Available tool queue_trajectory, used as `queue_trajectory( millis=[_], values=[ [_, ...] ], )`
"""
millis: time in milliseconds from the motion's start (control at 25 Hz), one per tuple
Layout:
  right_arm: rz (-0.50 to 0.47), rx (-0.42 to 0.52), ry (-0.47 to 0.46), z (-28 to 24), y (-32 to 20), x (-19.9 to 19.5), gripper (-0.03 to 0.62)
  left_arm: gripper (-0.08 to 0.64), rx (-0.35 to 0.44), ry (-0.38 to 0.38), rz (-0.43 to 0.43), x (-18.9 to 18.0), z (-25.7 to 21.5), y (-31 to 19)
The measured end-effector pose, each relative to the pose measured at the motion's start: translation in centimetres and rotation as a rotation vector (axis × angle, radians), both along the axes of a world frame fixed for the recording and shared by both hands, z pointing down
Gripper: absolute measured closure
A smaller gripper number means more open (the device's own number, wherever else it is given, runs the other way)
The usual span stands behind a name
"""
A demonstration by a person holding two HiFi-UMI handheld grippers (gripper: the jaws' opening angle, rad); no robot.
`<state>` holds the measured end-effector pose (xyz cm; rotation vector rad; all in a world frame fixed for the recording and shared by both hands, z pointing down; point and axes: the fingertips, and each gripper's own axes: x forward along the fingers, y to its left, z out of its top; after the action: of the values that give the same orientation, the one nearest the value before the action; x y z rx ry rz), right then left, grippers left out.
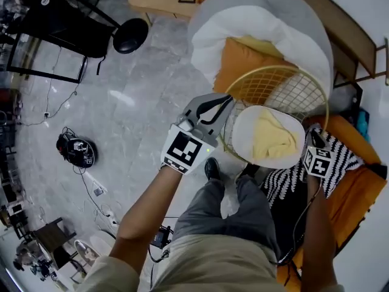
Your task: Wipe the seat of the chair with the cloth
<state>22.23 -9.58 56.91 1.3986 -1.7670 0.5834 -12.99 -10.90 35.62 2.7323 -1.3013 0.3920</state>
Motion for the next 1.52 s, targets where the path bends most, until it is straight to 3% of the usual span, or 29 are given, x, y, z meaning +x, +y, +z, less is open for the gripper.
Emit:
queue_trajectory(
  millis=[200,520,600,760,880,1080,1520],
  values=[
    [-0.013,0.204,-0.169,-12.7,-0.5,-2.7,0.550,0.540,0.018,0.100,-0.040,-1.2,-7.5,2.8],
    [-0.088,0.487,-0.383,-32.3,3.9,-7.4,0.561,0.540,0.058,0.135,-0.032,-2.0,-16.0,9.0],
    [-0.125,0.544,-0.417,-36.4,5.6,-8.6,0.563,0.540,0.067,0.145,-0.015,-1.7,-18.0,10.2],
    [-0.243,0.640,-0.407,-43.0,9.5,-11.3,0.569,0.540,0.170,0.175,0.045,-0.1,-23.3,12.3],
    [-0.315,0.704,-0.385,-47.0,11.9,-12.7,0.571,0.540,0.157,0.151,0.073,0.7,-24.5,14.1],
    [-0.345,0.787,-0.385,-51.7,14.7,-13.4,0.571,0.540,0.198,0.135,0.145,2.0,-26.8,16.8],
    [-0.327,0.819,-0.379,-53.1,17.1,-12.6,0.571,0.540,0.202,0.133,0.176,2.4,-26.9,19.3]
  ],
)
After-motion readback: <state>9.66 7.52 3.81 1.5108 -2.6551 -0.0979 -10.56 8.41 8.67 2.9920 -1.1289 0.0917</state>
